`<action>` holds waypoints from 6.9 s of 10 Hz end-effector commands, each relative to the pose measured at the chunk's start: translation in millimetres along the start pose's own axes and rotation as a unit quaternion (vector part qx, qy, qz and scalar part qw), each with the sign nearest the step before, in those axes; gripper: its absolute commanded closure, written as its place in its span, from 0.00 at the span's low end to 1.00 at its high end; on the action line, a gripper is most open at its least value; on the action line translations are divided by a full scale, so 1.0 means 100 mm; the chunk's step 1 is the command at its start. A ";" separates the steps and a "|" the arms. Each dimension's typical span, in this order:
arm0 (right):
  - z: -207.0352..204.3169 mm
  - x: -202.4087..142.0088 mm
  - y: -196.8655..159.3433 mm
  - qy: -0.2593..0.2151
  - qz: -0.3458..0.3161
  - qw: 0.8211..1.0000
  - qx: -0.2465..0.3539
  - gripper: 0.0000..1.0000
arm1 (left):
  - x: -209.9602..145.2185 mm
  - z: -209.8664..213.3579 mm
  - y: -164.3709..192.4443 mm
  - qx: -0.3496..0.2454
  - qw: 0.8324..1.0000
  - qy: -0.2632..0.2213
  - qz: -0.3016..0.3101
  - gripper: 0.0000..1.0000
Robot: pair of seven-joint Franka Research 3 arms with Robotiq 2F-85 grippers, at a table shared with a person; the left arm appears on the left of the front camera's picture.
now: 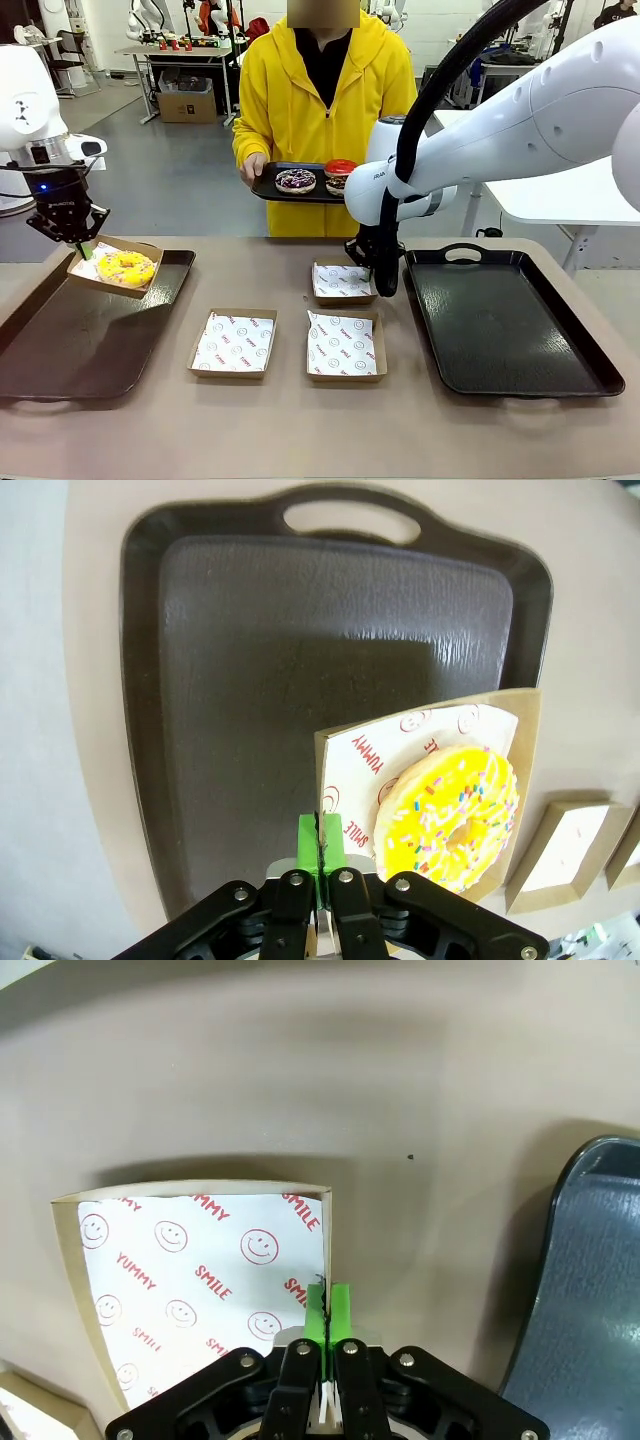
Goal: Individually package the donuts and arrange them on the tray.
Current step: Place the picked Paper togo box on the Handle tray while simultaneously picking up another Paper togo box from the table with the other hand.
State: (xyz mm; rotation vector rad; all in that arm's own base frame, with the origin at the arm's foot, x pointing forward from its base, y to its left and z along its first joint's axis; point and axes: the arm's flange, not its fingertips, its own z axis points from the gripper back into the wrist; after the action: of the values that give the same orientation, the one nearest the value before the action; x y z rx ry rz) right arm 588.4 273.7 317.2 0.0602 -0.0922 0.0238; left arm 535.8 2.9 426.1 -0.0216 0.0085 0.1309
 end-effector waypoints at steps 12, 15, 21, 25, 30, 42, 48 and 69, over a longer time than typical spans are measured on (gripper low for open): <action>0.05 -0.06 0.00 0.002 -0.011 1.000 -0.020 1.00 | 0.25 -0.34 -0.18 0.007 0.999 -0.030 -0.018 0.00; 0.06 -0.06 -0.01 0.004 -0.012 1.000 -0.018 1.00 | 0.18 -0.23 -0.16 -0.012 0.999 -0.029 -0.025 0.28; 0.08 -0.08 -0.02 0.013 -0.023 0.999 -0.018 1.00 | 0.02 -0.08 -0.14 -0.051 0.998 -0.027 -0.029 0.00; 0.55 -0.25 -0.04 0.035 -0.026 0.999 0.006 1.00 | -0.45 0.54 0.07 -0.220 0.974 -0.034 -0.047 0.00; 1.78 -0.37 -0.14 -0.020 -0.050 0.998 0.016 1.00 | -1.05 1.00 0.90 -0.477 0.874 -0.091 -0.027 0.00; 1.97 -0.22 -0.28 -0.017 -0.072 0.997 0.026 1.00 | -1.27 0.04 1.70 -0.577 0.814 0.040 0.055 0.00; 1.97 -0.22 -0.28 -0.017 -0.072 0.997 0.026 1.00 | -1.27 0.04 1.70 -0.577 0.814 0.040 0.055 0.00; 1.97 -0.22 -0.28 -0.017 -0.072 0.997 0.026 1.00 | -1.27 0.04 1.70 -0.577 0.814 0.040 0.055 0.00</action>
State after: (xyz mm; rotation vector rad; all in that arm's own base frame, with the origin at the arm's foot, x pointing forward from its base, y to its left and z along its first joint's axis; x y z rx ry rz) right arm 549.8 235.1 508.8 0.1181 -0.1181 -0.1202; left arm 389.5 154.2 426.5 -1.2478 0.0160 0.2387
